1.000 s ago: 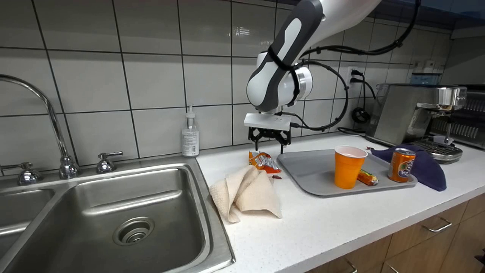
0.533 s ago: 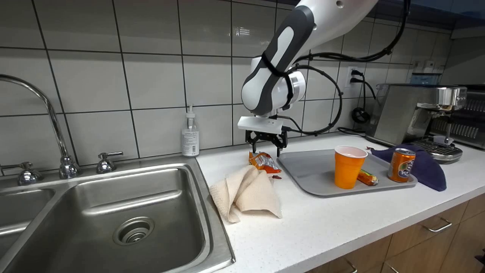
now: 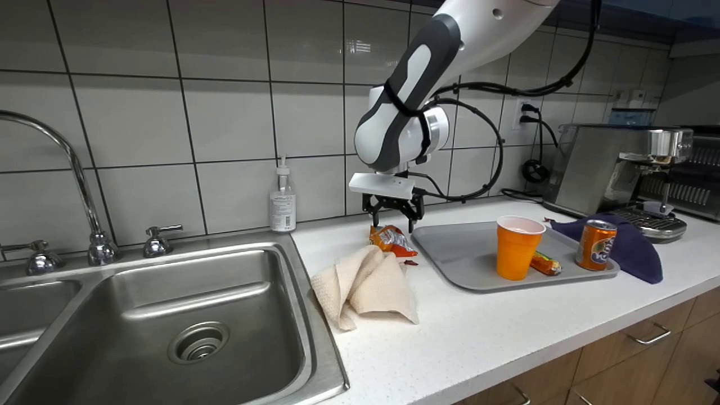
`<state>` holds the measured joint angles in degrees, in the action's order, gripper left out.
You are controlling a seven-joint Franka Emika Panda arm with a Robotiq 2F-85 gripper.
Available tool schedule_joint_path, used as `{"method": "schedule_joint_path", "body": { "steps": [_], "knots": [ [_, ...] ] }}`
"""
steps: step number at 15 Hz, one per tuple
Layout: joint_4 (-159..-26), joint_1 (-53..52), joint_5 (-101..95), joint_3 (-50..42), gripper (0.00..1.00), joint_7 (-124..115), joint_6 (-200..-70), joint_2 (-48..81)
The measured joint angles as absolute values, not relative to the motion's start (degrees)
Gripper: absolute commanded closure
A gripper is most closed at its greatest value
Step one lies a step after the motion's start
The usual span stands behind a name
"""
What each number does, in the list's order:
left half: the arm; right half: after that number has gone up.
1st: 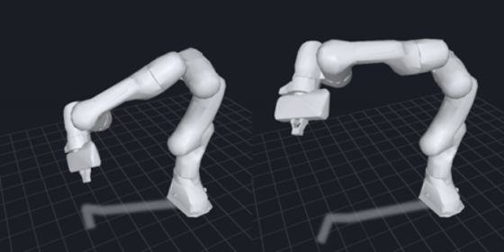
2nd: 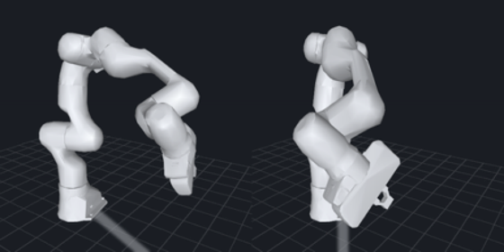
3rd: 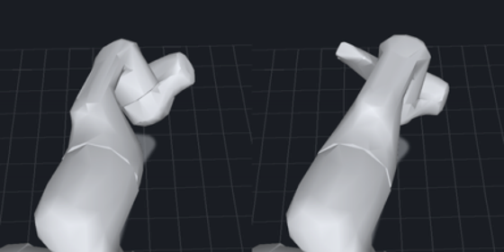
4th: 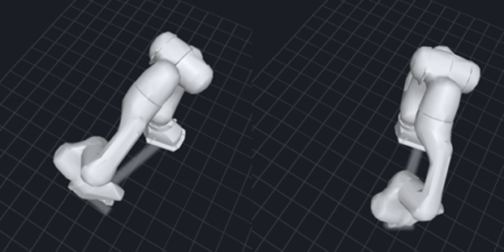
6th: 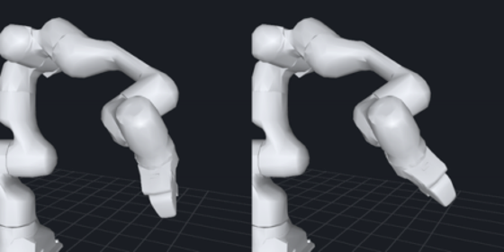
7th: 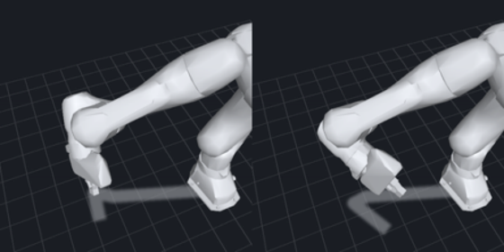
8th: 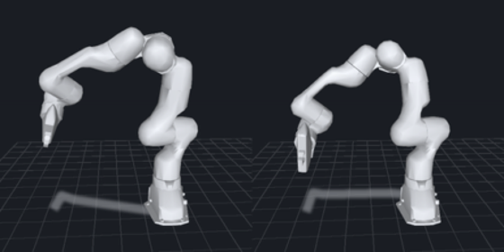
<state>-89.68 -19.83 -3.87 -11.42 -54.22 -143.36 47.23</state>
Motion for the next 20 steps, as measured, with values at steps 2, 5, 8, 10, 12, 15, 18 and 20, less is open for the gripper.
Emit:
{"method": "schedule_joint_path", "body": {
  "steps": [2,5,8,10,12,15,18,20],
  "knots": [
    [-89.22,-19.83,-3.87,-11.42,0.26,-54.52,-143.18,47.45],
    [-88.71,-19.83,-3.87,-11.42,0.48,-55.11,-143.03,47.70],
    [-88.23,-19.83,-3.87,-11.42,0.72,-55.55,-142.96,47.98],
    [-88.03,-19.83,-3.88,-11.42,0.87,-55.76,-142.83,48.11],
    [-87.84,-19.83,-3.90,-11.42,0.99,-55.86,-142.67,48.15],
    [-87.53,-19.83,-4.07,-11.42,1.00,-55.96,-142.49,48.17],
    [-87.25,-19.86,-4.60,-11.42,1.00,-56.06,-142.46,48.18],
    [-87.01,-19.91,-4.97,-11.42,1.00,-56.12,-142.46,48.18]
  ]
}}
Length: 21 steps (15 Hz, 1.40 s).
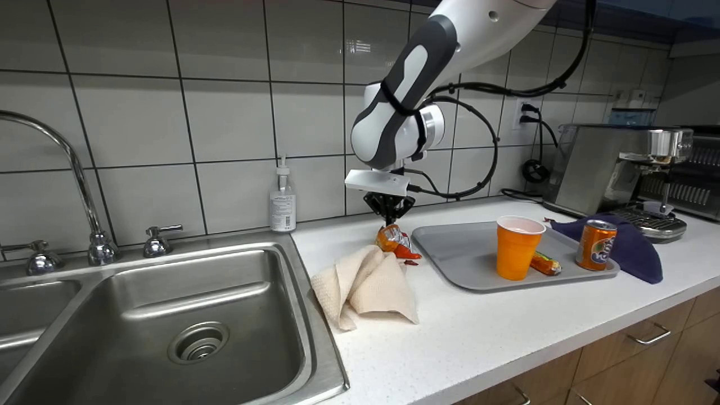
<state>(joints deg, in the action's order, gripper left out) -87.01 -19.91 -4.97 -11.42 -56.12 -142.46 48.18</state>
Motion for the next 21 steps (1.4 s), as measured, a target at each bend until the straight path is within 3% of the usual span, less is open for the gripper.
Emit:
{"method": "schedule_joint_path", "body": {
  "steps": [6,8,17,21],
  "knots": [
    [-86.91,-19.98,-5.24,-11.42,1.00,-56.30,-142.42,48.18],
    [-86.91,-19.98,-5.25,-11.42,0.73,-56.34,-142.42,48.18],
    [-86.91,-20.07,-5.47,-11.59,0.06,-56.85,-142.42,47.93],
    [-86.93,-20.44,-6.50,-12.04,0.00,-58.22,-142.42,47.40]
  ]
}}
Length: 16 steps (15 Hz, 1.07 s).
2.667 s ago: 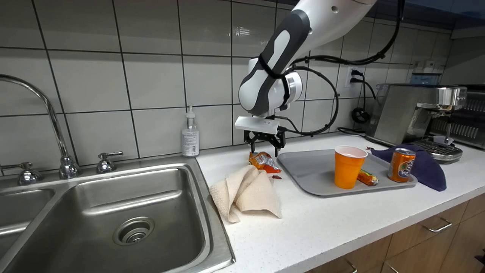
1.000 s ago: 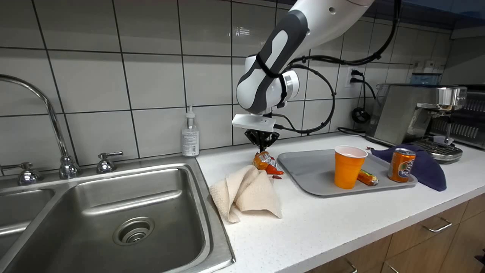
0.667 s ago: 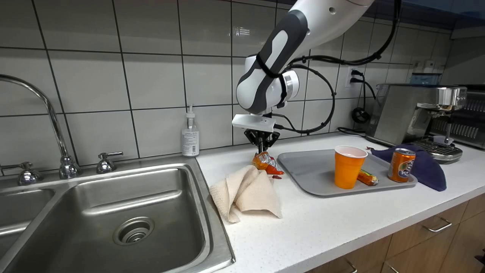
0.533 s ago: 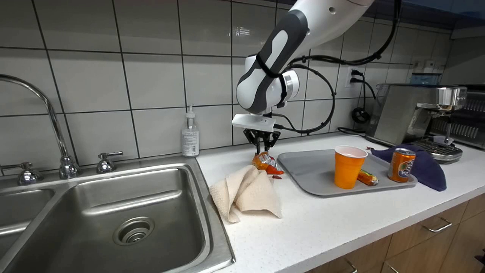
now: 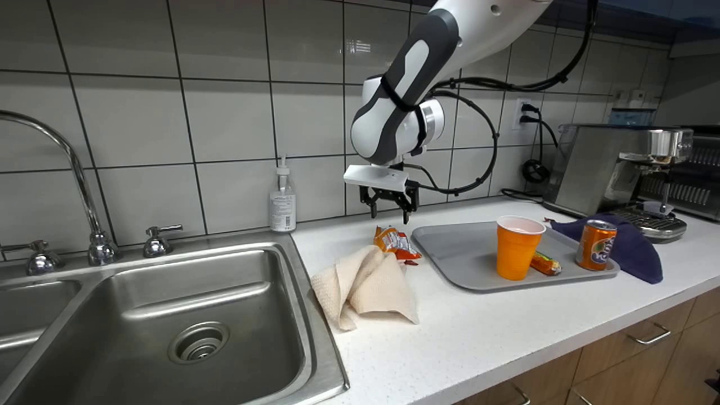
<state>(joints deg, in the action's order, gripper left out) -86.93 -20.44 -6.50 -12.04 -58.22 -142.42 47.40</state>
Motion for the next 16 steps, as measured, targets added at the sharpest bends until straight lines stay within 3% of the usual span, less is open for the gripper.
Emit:
{"method": "schedule_joint_path", "body": {
  "steps": [16],
  "knots": [
    [-93.88,-22.26,-9.38,-12.69,0.00,-63.59,-142.42,41.55]
  ]
}}
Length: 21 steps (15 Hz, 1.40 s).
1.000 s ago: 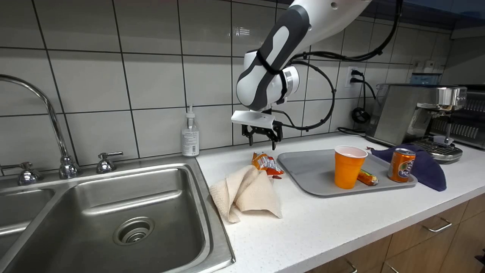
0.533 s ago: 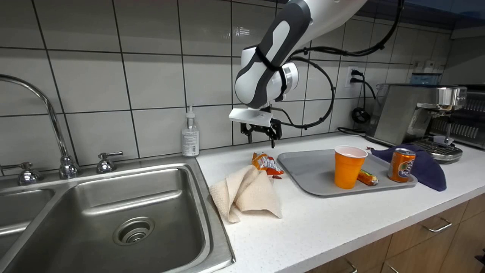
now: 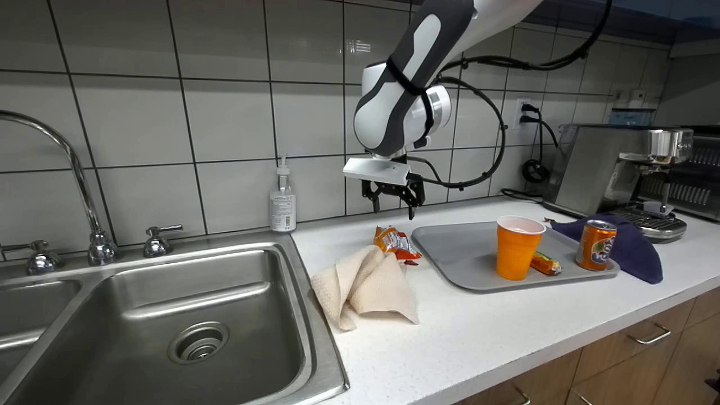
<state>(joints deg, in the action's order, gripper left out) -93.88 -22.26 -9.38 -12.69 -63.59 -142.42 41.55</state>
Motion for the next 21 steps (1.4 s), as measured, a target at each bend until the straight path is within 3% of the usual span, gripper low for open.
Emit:
{"method": "schedule_joint_path", "body": {
  "steps": [21],
  "knots": [
    [-103.54,-21.83,-11.78,-12.67,0.00,-64.82,-142.42,35.91]
  ]
}}
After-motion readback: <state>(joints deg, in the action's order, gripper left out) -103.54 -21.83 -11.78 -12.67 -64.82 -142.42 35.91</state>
